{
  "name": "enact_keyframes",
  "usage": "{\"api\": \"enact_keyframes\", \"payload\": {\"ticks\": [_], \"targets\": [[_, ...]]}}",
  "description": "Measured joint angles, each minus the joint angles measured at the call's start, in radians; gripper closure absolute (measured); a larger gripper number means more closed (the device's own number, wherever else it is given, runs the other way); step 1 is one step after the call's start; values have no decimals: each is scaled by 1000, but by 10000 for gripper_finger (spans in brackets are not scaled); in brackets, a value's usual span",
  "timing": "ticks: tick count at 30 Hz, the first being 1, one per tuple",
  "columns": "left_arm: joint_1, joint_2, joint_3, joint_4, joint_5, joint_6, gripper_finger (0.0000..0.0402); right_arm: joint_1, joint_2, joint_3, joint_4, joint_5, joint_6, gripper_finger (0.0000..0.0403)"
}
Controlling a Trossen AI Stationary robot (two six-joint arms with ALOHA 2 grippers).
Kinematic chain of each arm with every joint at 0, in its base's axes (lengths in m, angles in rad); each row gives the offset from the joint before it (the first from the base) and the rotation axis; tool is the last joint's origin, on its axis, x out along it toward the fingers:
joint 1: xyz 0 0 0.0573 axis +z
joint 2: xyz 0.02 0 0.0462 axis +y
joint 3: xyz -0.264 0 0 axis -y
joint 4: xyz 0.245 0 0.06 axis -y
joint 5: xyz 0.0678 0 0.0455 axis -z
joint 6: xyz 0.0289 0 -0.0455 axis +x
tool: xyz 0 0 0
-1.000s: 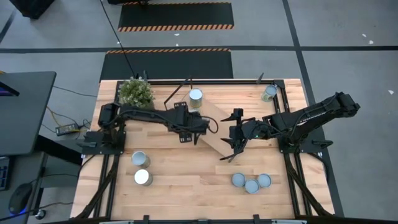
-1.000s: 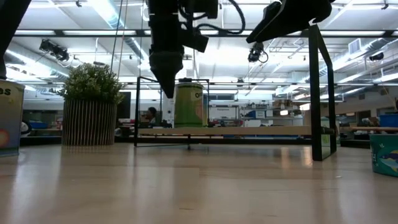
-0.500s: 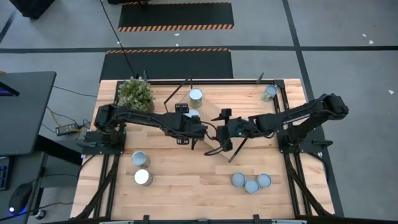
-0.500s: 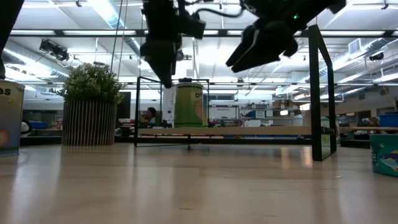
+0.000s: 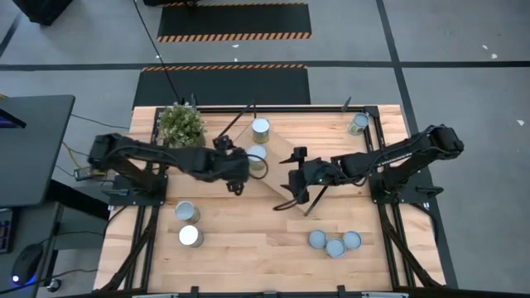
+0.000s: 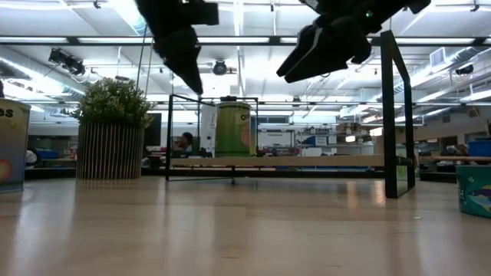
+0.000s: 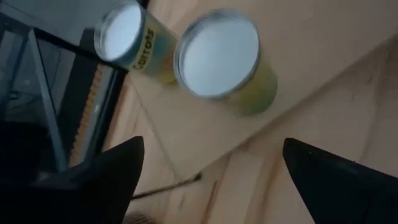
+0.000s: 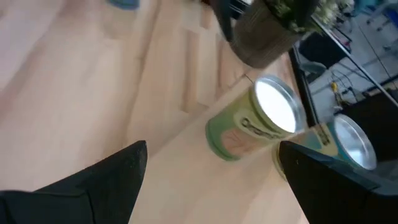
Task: Pick and place cans onto a shelf
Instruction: Put the canned oranges on the shelf
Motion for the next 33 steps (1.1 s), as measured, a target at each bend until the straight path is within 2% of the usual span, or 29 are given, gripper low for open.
{"api": "enact_keyframes", "payload": {"ticks": [5,8,12,18,25,28,33], "targets": [[5,-95,-198,295,-47,-24,13,-28,3,0,54,-108,18,30],[5,-107,-293,468,-87,-25,13,-62,4,0,68,-141,30,30],[5,-102,-373,572,-166,-38,13,-97,4,0,92,-193,33,30],[8,-100,-411,580,-302,-107,13,-136,10,0,100,-227,64,30],[43,-73,-412,594,-312,-205,13,-149,145,0,184,-207,72,30],[57,-56,-412,592,-318,-207,13,-149,182,0,185,-172,69,30],[80,-25,-411,629,-313,-207,13,-165,217,0,198,-173,67,30]]}}
